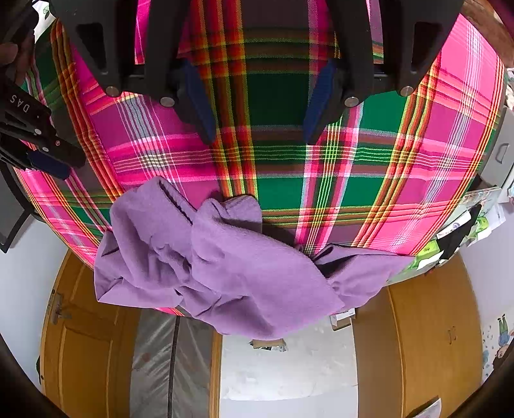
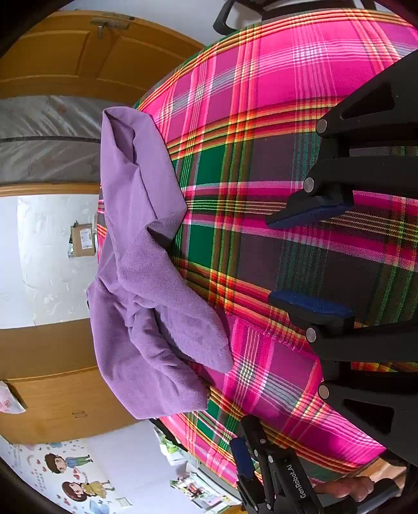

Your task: Fold clothes

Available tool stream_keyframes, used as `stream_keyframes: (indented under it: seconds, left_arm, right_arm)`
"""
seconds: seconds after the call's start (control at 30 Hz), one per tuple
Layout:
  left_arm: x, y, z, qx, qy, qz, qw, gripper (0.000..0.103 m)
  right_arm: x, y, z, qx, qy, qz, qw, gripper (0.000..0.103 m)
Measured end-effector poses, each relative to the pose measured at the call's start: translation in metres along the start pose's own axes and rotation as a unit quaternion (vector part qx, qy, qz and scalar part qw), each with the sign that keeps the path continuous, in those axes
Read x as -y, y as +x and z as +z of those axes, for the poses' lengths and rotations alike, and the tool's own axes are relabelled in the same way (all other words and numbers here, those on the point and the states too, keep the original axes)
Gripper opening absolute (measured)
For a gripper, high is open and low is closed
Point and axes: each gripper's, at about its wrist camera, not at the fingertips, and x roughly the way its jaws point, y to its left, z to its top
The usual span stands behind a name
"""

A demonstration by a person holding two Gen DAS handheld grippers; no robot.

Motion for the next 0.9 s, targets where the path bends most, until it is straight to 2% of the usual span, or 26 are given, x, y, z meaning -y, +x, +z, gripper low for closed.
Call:
stream_keyframes:
  seconds: [0.9]
  left_arm:
    - [0.0031, 0.0004, -0.0020, -0.015, -0.007, 0.013, 0.9998, 0.058]
  right_arm:
    - [-0.0018, 0.0021, -0.0001, 0.001, 0.002, 0.002, 1.000, 0.042]
